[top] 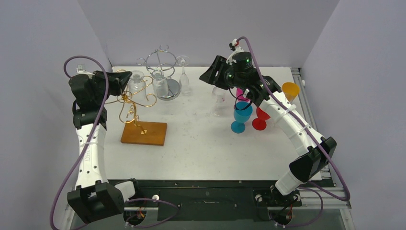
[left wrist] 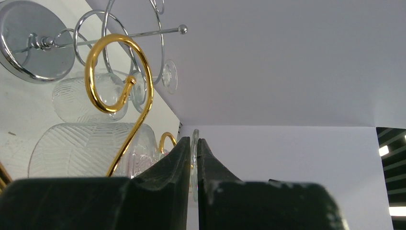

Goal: Take the wine glass off the wine glass rack
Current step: Pick up the wine glass from the wine rack.

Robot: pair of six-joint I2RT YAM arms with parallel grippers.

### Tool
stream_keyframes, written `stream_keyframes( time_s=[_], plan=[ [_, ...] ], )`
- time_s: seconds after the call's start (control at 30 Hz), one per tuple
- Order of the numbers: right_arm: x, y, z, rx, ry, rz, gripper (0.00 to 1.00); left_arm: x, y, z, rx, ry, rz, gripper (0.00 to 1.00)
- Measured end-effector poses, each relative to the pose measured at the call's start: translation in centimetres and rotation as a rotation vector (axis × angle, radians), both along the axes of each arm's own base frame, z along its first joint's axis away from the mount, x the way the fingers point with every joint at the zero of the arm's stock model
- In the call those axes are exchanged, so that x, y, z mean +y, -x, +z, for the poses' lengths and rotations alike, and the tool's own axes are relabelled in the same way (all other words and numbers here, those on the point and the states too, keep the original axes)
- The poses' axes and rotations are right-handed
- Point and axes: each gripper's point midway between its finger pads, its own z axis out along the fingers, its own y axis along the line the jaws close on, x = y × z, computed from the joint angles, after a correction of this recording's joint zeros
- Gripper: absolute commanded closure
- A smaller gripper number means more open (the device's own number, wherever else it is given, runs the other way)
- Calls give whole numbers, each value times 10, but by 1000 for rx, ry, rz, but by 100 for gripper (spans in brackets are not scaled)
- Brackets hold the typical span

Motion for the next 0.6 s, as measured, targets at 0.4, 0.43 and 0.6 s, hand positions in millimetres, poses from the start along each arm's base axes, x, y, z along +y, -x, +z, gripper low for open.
stream_keyframes(
  time_s=[0.4,0.43,0.6],
  plan=[
    [2,2,0,0,1,6,51,-2,-1,0,-10,9,-13,100],
    [3,2,0,0,1,7,51,-2,-1,0,-11,8,-13,100],
    [3,3,-1,0,8,6,51,-2,-1,-1,-14,-5,-14,100]
  ],
)
